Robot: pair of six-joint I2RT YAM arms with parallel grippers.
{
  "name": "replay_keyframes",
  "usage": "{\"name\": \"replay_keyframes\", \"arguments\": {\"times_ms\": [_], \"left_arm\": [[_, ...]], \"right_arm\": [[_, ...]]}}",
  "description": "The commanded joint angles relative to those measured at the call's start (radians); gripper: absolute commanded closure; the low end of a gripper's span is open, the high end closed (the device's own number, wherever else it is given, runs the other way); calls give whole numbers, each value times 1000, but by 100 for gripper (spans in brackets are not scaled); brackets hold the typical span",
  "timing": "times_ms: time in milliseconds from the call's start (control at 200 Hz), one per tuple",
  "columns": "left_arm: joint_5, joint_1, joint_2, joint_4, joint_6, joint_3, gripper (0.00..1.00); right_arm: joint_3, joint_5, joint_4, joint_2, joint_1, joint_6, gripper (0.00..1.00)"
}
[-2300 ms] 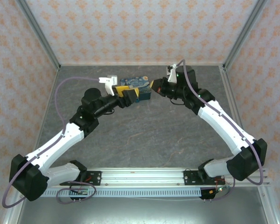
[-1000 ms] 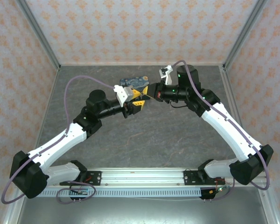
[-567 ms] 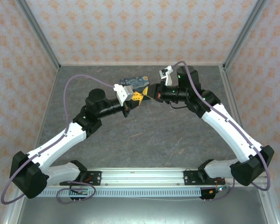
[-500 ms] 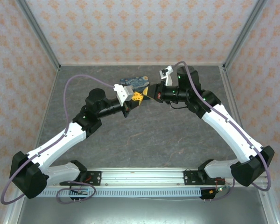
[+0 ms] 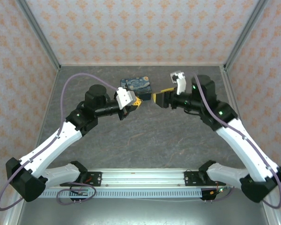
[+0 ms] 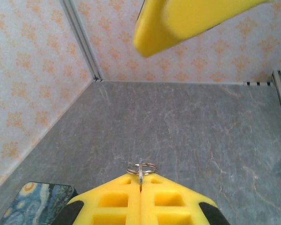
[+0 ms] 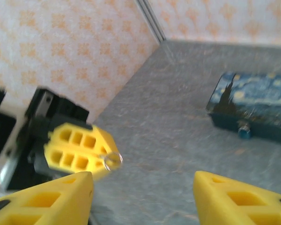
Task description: Unlock a padlock with a key
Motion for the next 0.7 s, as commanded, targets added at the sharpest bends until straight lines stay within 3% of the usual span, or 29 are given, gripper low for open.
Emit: {"name": "replay_keyframes", "arguments": {"times_ms": [0,215,430,696], "left_arm": [[43,-14,-25,-163,219,31,100],[35,-27,-52,-285,439,49,100],[32,-32,-29,-346,466,94,100],[39,-42,-20,-342,467,92,100]], "right_arm": [[-119,-3,106,-82,-1,-374,40],[-116,-93,-3,-76,10,-702,40],[-94,-81,-19,-3,70,-859,51],[-139,-9,107,16,174,-942,53]]}}
